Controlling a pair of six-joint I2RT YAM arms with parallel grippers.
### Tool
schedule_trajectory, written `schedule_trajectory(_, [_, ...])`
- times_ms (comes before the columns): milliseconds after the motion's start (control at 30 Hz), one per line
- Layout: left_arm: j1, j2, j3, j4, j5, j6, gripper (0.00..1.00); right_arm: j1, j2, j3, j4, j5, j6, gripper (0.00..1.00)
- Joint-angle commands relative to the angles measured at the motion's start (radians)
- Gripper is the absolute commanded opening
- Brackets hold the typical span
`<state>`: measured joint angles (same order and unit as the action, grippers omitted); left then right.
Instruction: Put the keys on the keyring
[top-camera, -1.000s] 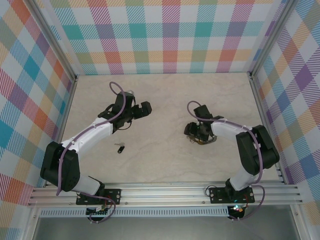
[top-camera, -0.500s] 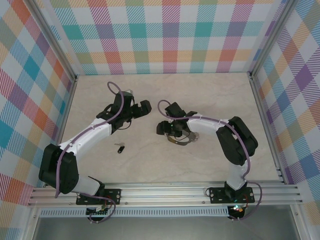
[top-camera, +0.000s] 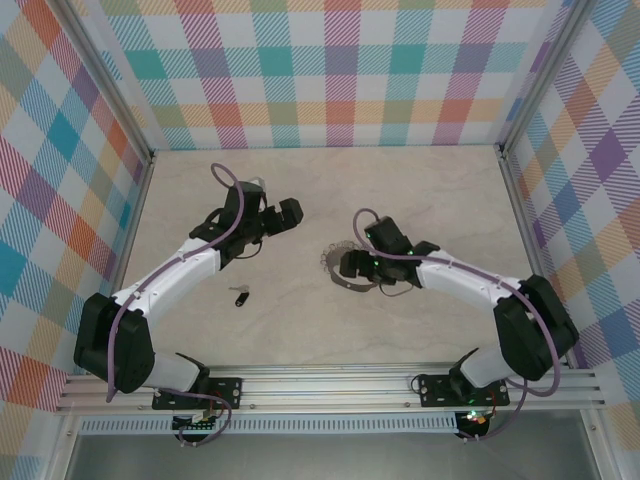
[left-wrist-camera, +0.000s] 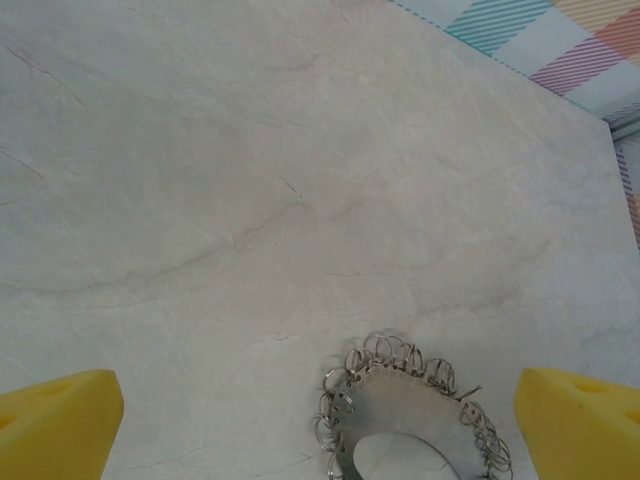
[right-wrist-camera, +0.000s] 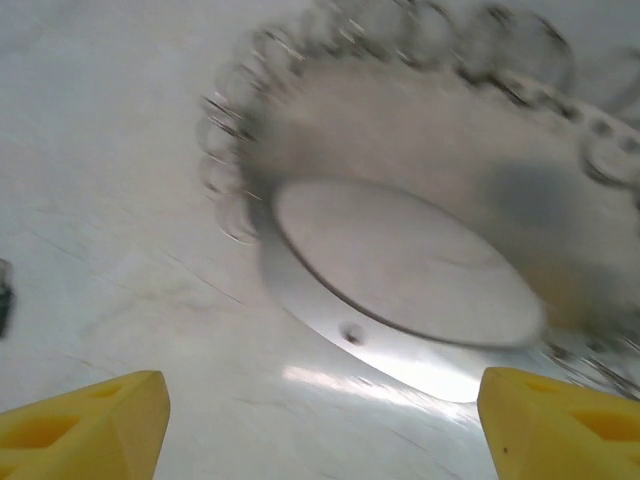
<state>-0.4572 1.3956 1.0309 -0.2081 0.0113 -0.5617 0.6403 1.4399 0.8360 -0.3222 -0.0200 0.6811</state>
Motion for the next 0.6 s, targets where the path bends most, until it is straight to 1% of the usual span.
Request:
schedule_trajectory(0, [-0.02, -0.022, 0.007, 0.013, 0.016, -0.015, 1.0, -0.04, -0.052, -0.084, -0.001, 0.013, 0.048, 0.84])
schedule_trajectory(100, [-0.03, -0.017, 0.012, 0.012, 0.013, -0.014, 1.0, -0.082, -0.062, -0.13, 0.039, -0.029, 0.059, 0.84])
schedule_trajectory(233, [-0.039, -0.014, 0.014, 0.007, 0.007, -0.015, 1.0, -0.119, -0.035, -0.15, 0.084, -0.08, 0.066, 0.84])
schedule_trajectory(367, [-0.046, -0.008, 0.016, 0.006, 0.003, -0.014, 1.0, -0.128, 0.003, -0.145, 0.115, -0.099, 0.065, 0.84])
schedule_trajectory(567, [-0.052, 0.011, 0.029, -0.002, -0.004, -0.009, 1.0, -0.148, 0.081, -0.086, 0.121, -0.119, 0.033, 0.84])
